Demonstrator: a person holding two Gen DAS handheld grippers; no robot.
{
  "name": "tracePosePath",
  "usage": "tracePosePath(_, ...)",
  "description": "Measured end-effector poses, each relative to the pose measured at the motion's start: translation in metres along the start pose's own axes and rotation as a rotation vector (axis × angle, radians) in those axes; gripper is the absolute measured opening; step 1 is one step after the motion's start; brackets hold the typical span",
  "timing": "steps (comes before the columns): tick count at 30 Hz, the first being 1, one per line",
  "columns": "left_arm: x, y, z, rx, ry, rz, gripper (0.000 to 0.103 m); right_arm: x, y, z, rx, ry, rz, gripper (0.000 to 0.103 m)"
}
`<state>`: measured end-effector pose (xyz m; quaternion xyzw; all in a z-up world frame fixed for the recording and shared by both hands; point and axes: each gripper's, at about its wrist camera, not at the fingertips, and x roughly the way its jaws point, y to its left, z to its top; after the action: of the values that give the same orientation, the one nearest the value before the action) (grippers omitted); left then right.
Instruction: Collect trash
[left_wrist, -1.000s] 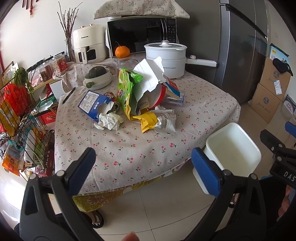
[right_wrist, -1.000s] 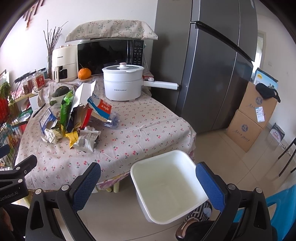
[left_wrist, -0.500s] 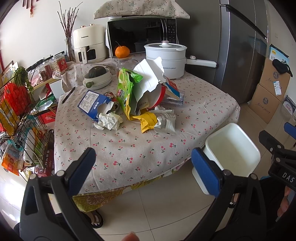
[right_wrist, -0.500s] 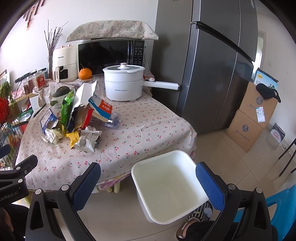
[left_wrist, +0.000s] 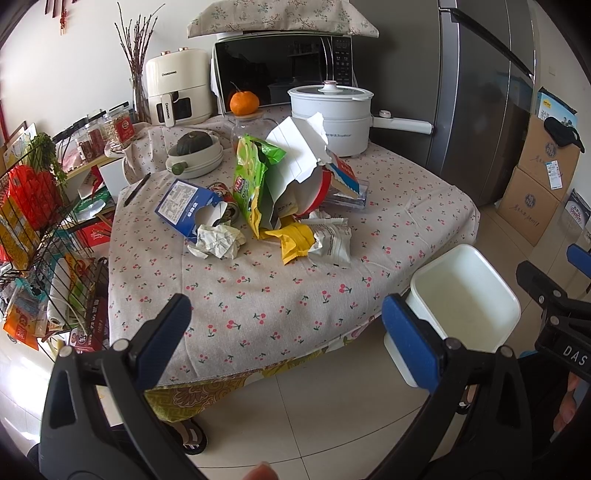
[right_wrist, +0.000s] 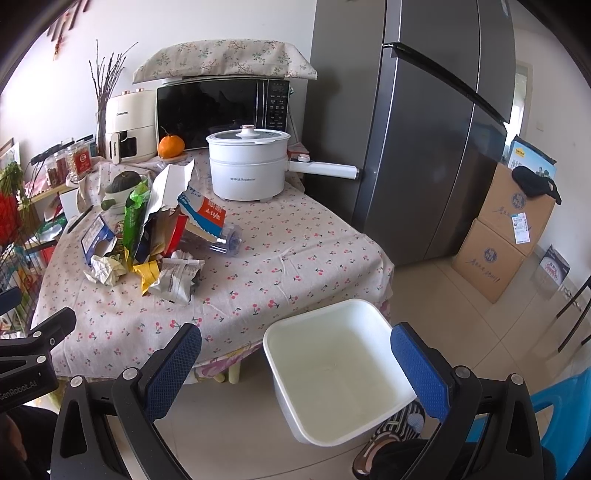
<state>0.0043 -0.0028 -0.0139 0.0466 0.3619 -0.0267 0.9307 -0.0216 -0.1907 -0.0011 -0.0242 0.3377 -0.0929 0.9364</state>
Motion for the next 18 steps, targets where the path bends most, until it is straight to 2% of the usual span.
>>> tracePosePath(18,0.0006,0.0013,-0.0010,-0.002,0.000,0.002,0.102,0.0011,0.0033,-0.0030,-0.009,0.001,0.003,0.103)
